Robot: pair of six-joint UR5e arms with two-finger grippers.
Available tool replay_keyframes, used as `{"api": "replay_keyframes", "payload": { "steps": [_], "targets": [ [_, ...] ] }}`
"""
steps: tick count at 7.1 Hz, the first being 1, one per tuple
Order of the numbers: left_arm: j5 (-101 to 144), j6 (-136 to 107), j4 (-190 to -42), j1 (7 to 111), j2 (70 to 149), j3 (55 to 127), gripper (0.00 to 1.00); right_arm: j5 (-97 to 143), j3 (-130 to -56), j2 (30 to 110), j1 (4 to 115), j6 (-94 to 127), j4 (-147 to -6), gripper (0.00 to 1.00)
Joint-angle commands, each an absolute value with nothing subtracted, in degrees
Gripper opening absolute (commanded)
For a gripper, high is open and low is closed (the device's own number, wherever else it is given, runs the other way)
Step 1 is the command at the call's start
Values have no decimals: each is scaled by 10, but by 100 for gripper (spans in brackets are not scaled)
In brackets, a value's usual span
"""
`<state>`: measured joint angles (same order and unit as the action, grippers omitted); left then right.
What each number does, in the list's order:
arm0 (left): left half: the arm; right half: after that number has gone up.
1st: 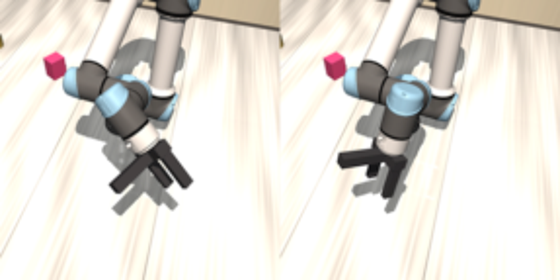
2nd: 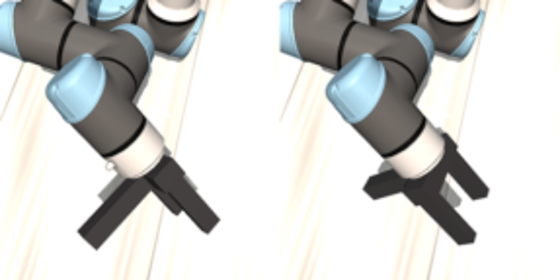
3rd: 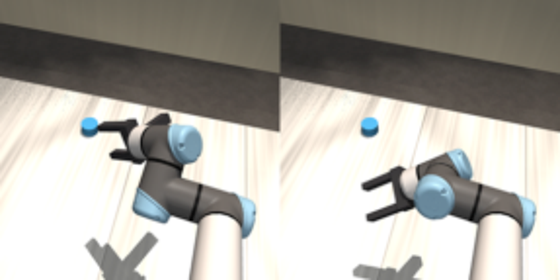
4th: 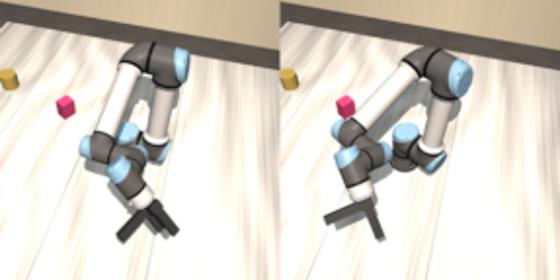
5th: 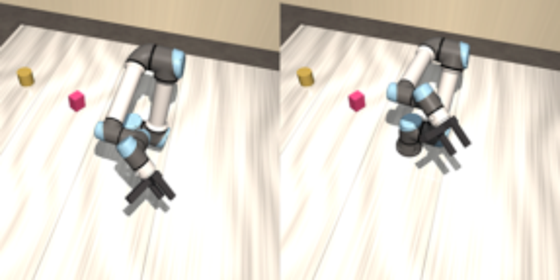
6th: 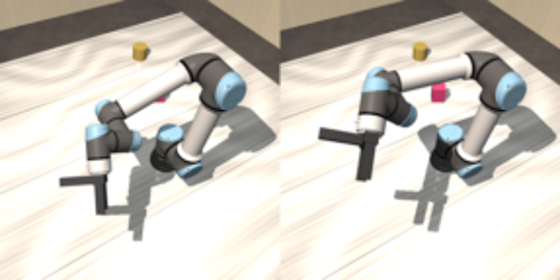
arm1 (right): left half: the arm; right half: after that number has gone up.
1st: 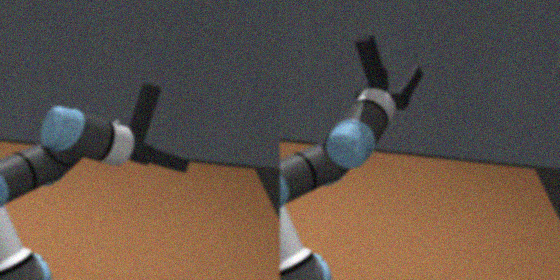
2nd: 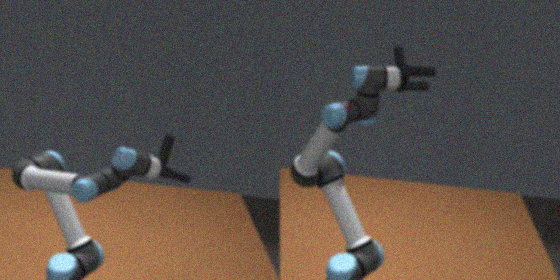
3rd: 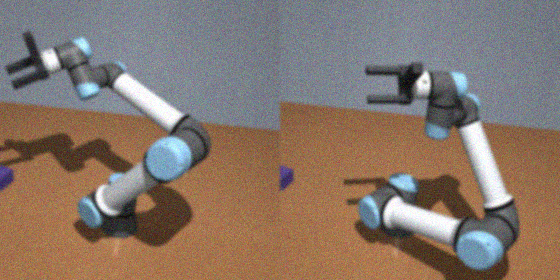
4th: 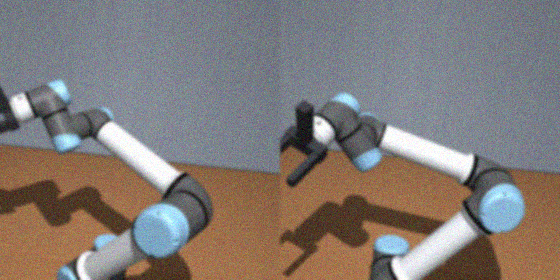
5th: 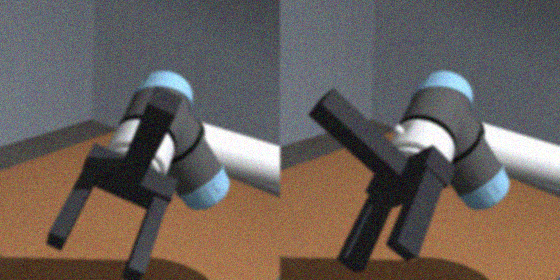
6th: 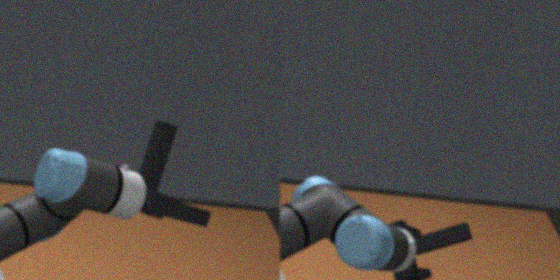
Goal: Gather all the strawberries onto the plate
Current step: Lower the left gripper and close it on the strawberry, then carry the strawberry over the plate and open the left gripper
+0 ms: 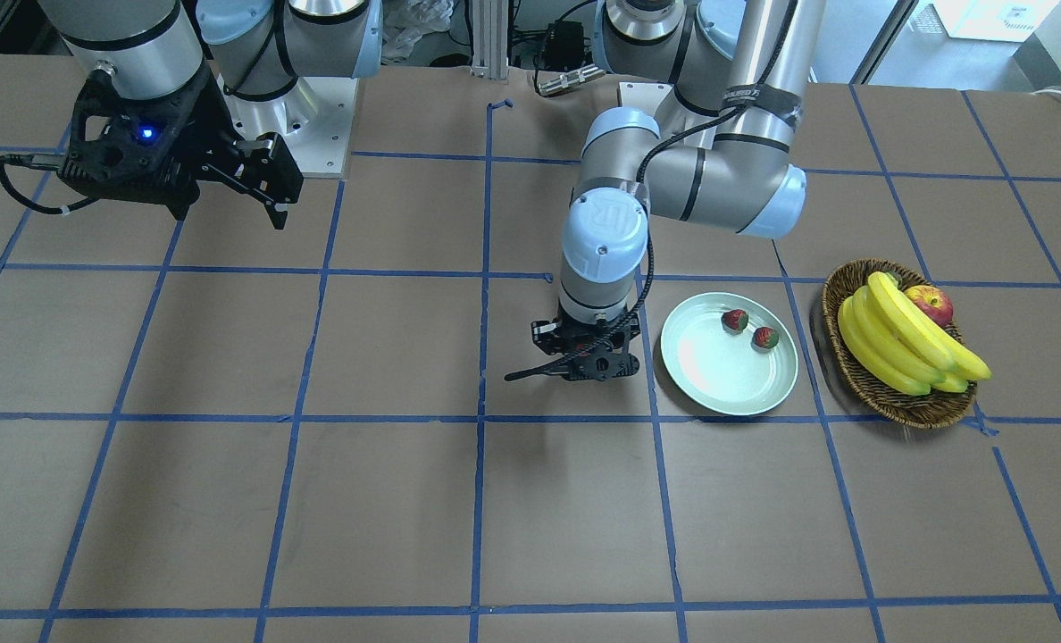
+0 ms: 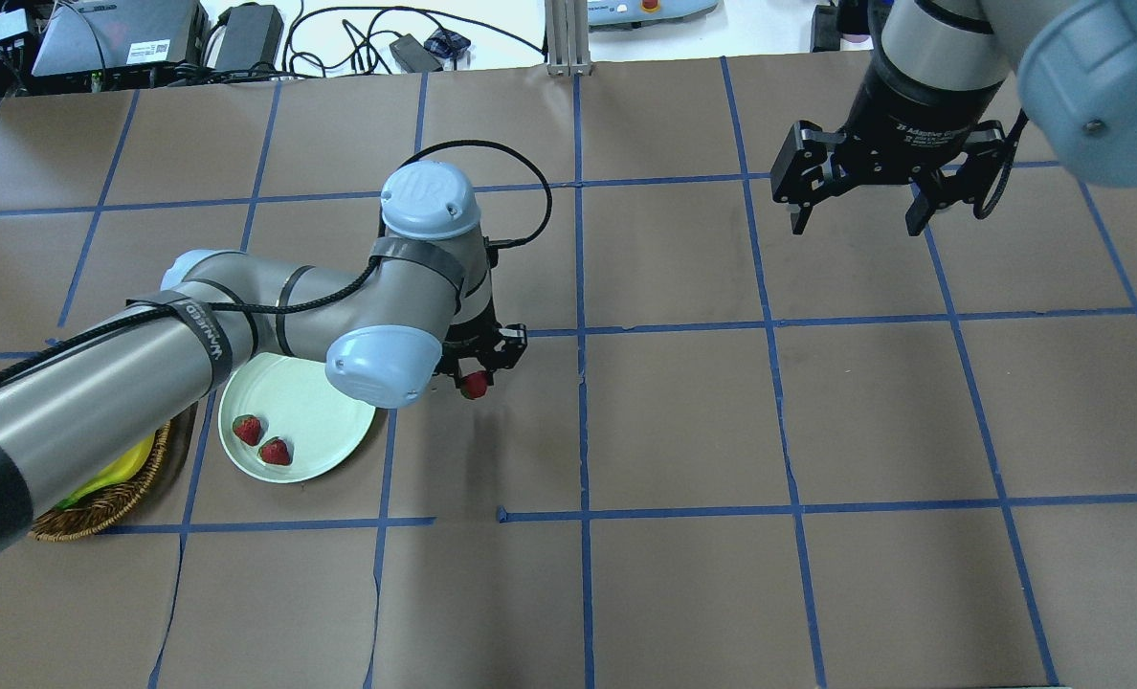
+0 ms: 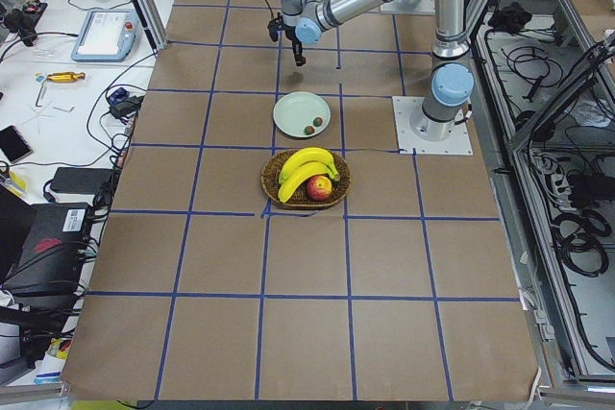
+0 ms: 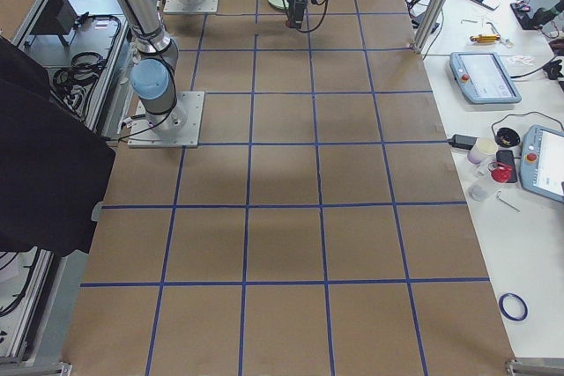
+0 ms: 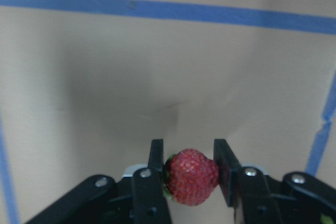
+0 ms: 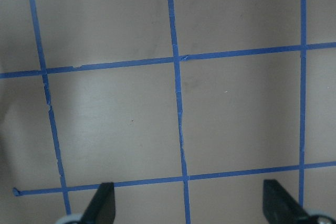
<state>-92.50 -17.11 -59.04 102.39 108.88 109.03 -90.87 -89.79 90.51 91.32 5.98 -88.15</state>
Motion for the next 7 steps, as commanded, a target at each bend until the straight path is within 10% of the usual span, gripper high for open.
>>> {"api": "replay_keyframes", "payload": {
  "steps": [1, 4, 7],
  "targets": [
    [-953, -61, -655, 944, 1057, 1092, 22, -909, -898, 904, 913, 60, -882, 100],
    [-967, 61, -661, 837, 1039, 1117, 28, -909, -898, 904, 913, 60, -882, 100],
    [-969, 65, -655, 834, 1038, 1140, 98, -909, -898, 904, 913, 60, -882, 100]
  ]
}}
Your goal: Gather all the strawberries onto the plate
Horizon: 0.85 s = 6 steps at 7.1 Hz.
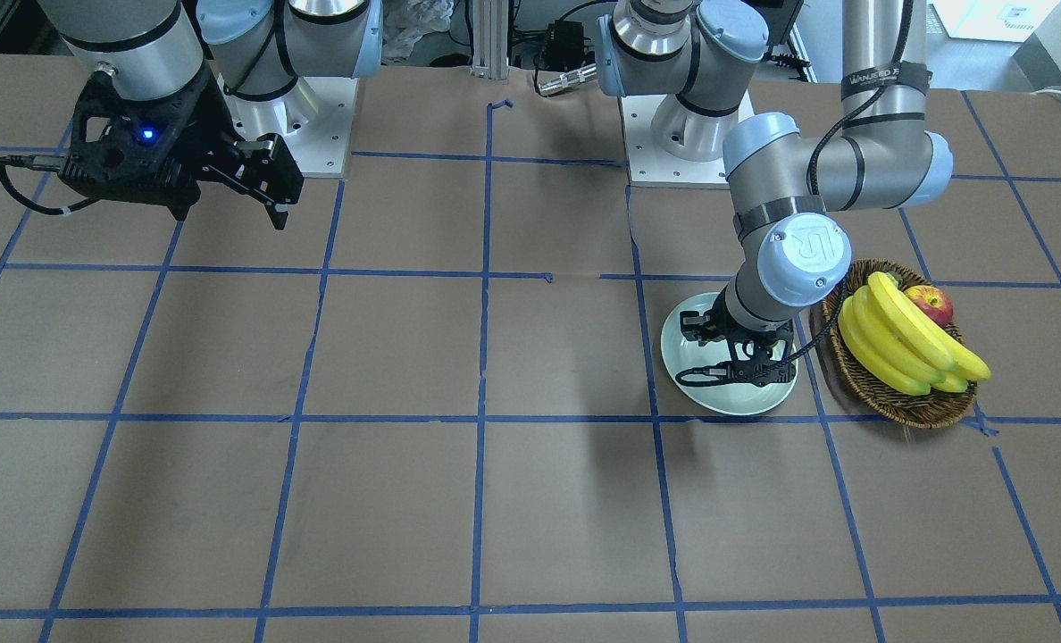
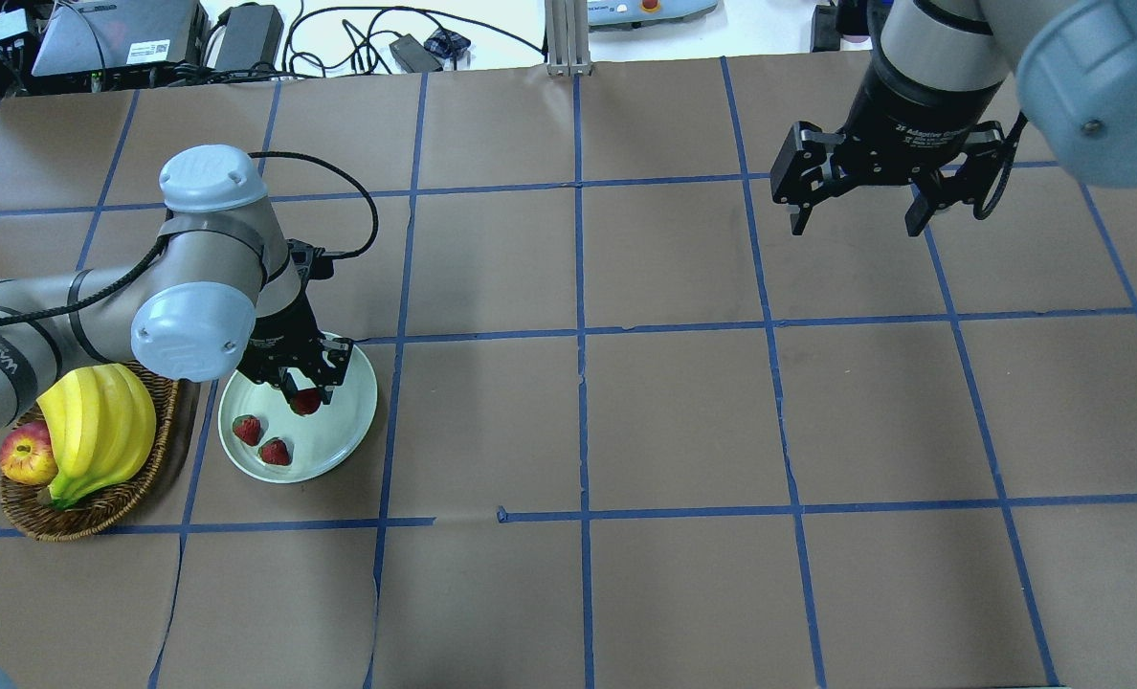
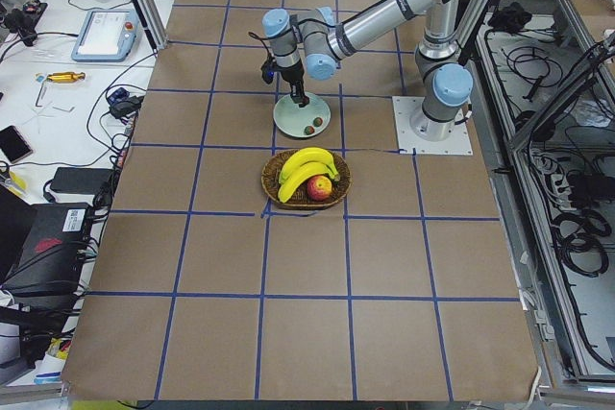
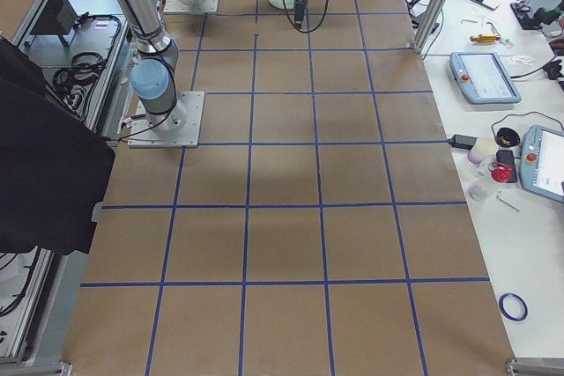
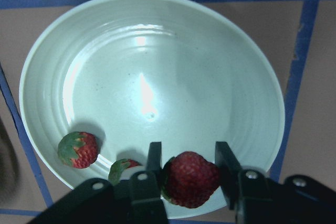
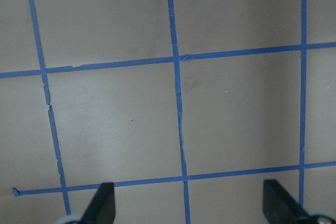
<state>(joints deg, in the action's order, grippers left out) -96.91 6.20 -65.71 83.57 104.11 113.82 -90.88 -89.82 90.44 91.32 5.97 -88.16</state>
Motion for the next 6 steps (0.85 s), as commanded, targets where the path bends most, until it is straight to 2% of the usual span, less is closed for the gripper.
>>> {"api": "replay_keyframes", "payload": {
  "steps": [1, 3, 6],
  "targets": [
    [-971, 64, -651, 839, 1028, 1129, 100, -909, -897, 904, 913, 60, -882, 100],
    [-969, 64, -704, 843, 981, 1069, 100, -909, -898, 904, 913, 60, -882, 100],
    [-947, 66, -879, 843, 932, 907, 100, -905, -896, 905, 913, 63, -882, 100]
  ]
}}
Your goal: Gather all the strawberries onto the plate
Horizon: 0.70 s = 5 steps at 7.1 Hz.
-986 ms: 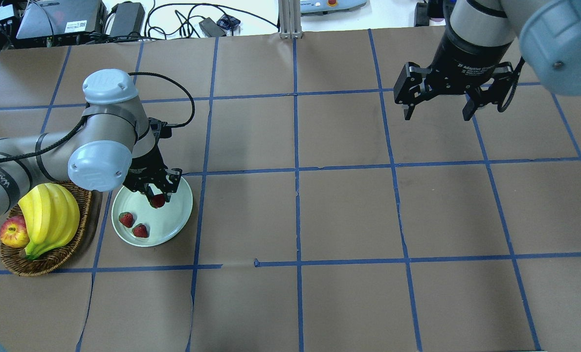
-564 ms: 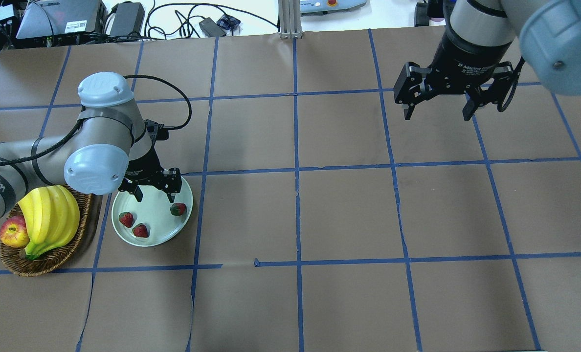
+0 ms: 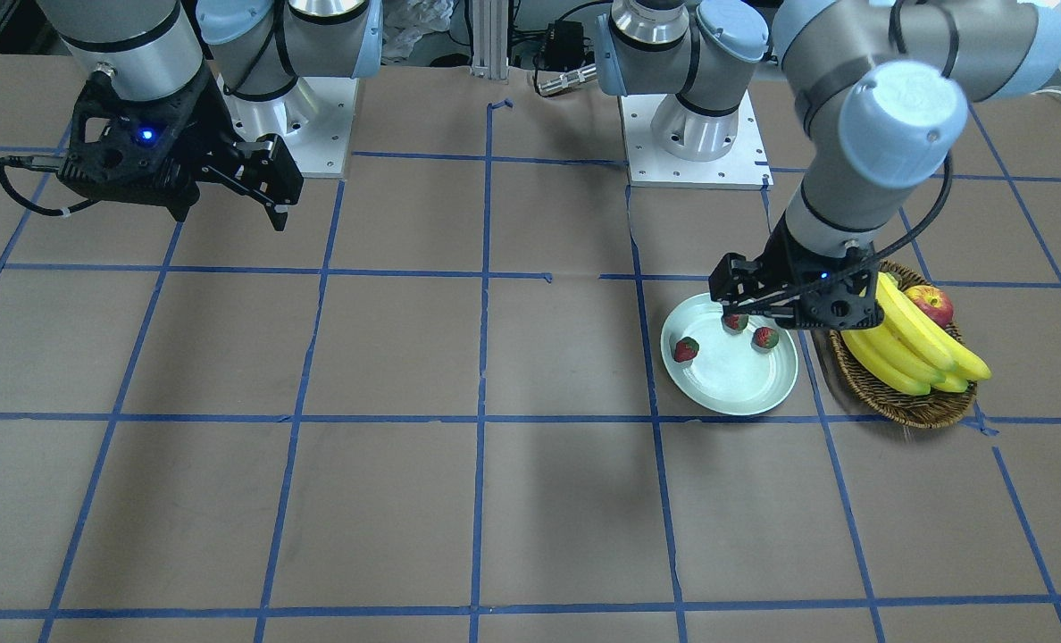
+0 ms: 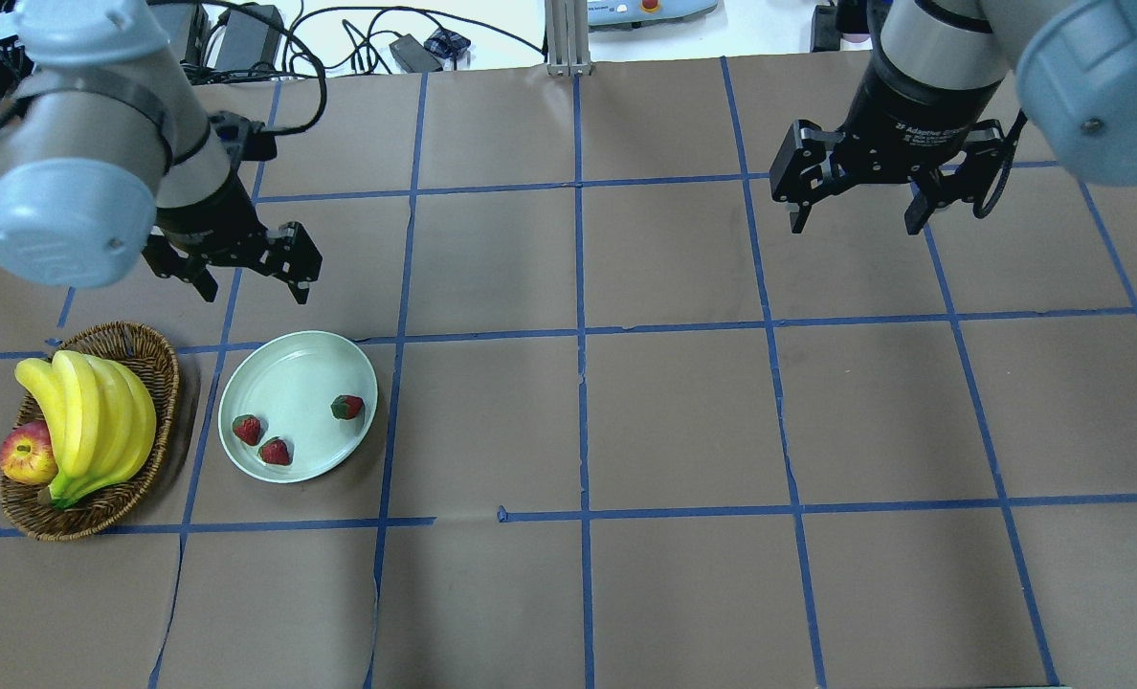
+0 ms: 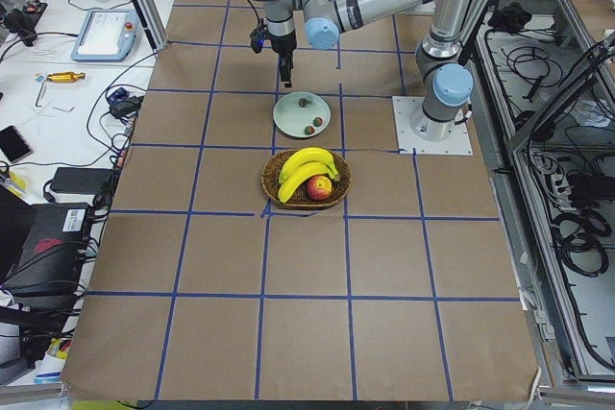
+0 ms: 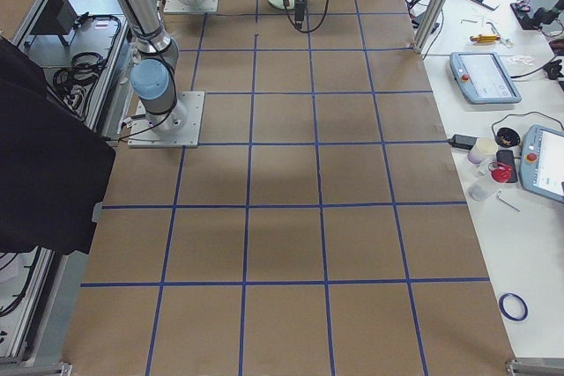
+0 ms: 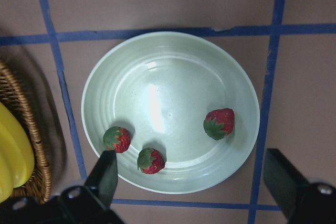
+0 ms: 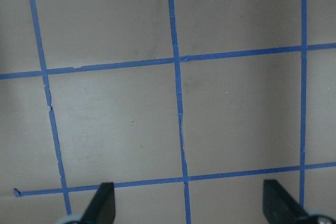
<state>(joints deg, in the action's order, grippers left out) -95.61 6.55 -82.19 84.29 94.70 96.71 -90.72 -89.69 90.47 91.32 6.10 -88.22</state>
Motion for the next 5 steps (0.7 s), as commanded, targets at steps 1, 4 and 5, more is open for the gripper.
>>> {"api": "replay_keyframes", "payload": {
  "steps": [1, 4, 5],
  "targets": [
    [-941, 65, -894, 845, 917, 884, 100, -907, -897, 905, 914, 62, -882, 100],
    [-898, 50, -847, 852, 882, 916, 100, -906, -896, 904, 914, 63, -882, 100],
    [-903, 54, -820, 854, 879, 921, 100, -904, -897, 904, 914, 63, -882, 100]
  ]
}}
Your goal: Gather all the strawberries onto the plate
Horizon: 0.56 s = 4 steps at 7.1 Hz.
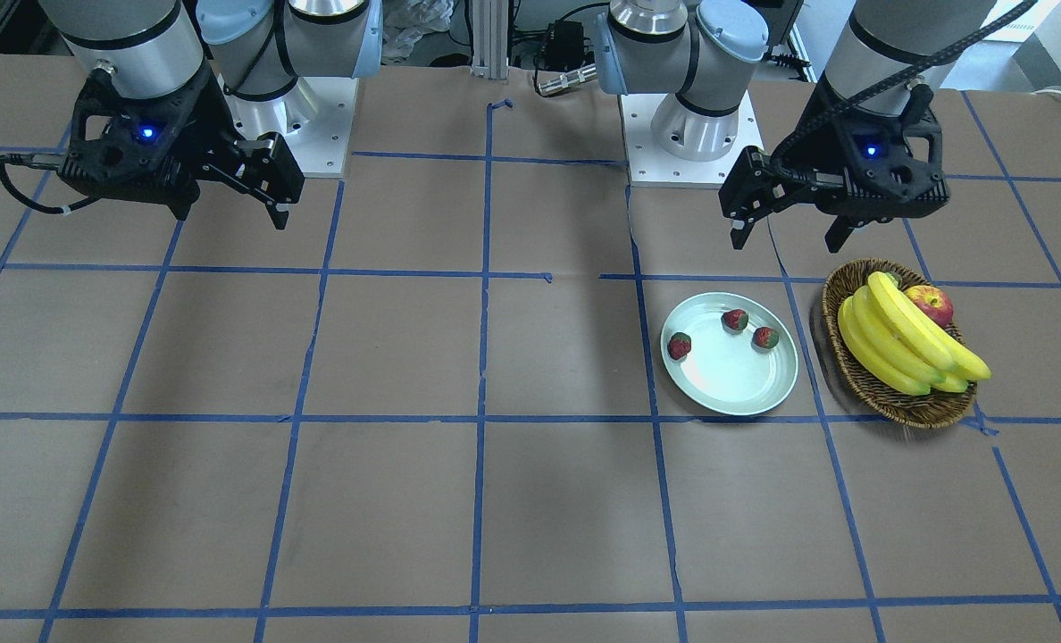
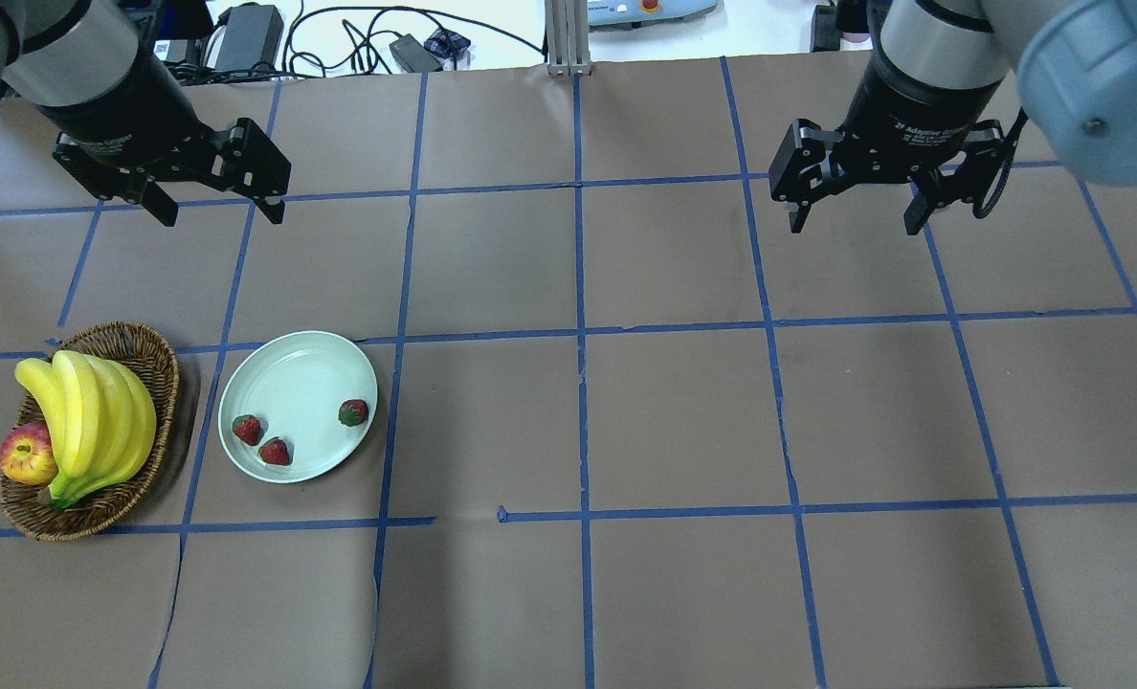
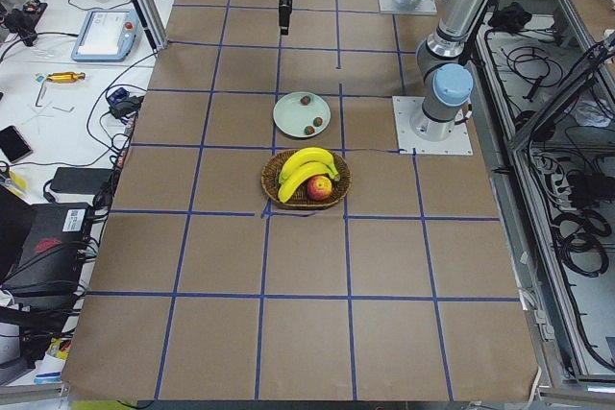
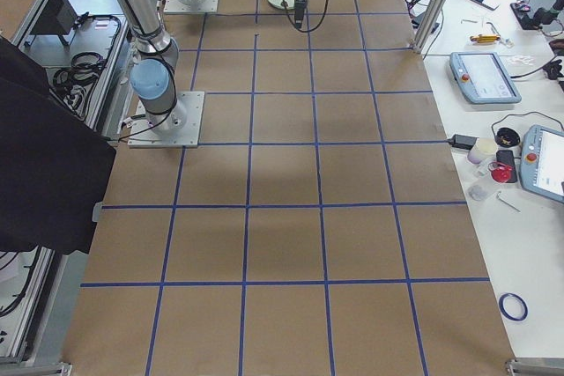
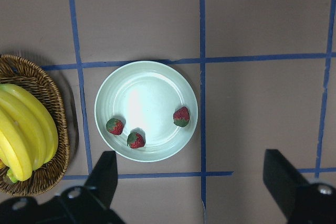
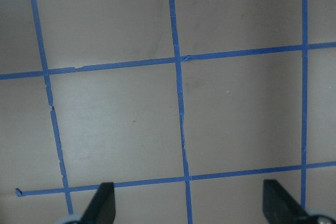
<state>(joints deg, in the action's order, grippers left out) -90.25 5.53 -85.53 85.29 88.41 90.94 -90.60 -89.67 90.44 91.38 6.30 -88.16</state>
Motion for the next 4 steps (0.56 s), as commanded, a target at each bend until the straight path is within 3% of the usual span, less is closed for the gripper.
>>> {"api": "replay_keyframes", "payload": {
  "steps": [1, 4],
  "targets": [
    [-903, 51, -893, 854, 874, 901, 100, -904, -897, 904, 914, 63, -882, 100],
    [-906, 50, -1065, 853, 877, 813, 100, -904, -897, 904, 914, 63, -882, 100]
  ]
}}
